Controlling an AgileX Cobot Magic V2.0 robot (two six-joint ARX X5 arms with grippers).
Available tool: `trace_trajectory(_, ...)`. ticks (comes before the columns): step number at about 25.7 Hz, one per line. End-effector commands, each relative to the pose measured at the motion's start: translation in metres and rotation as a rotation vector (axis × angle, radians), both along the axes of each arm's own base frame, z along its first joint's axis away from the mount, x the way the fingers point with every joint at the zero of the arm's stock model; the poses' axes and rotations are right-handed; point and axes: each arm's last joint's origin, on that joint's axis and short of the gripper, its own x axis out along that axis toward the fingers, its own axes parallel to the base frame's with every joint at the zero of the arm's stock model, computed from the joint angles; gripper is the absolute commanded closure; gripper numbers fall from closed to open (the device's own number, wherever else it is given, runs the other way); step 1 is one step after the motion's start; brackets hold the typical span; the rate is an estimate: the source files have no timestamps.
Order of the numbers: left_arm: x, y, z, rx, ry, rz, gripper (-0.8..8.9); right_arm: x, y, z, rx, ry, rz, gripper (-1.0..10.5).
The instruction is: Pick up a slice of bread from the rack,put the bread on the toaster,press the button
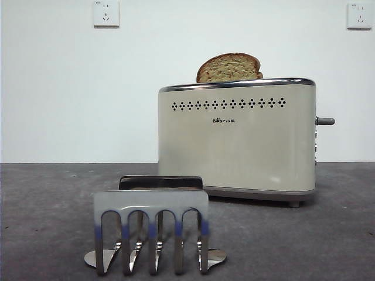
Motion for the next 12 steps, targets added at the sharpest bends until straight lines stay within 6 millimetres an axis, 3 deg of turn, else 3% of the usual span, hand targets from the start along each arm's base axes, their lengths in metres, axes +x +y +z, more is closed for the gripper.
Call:
trace_trajectory(1,-0.001,0.001,-0.006,-0.06,-0.031,0.015,8.16,0.005,0.0,-0.002,-0.007,0.007,0.002,9.5)
trace_trajectory(12,0.0,0.003,-0.026,-0.04,0.033,0.04,8.16,0.017,-0.002,-0.01,-0.005,0.043,0.002,9.5)
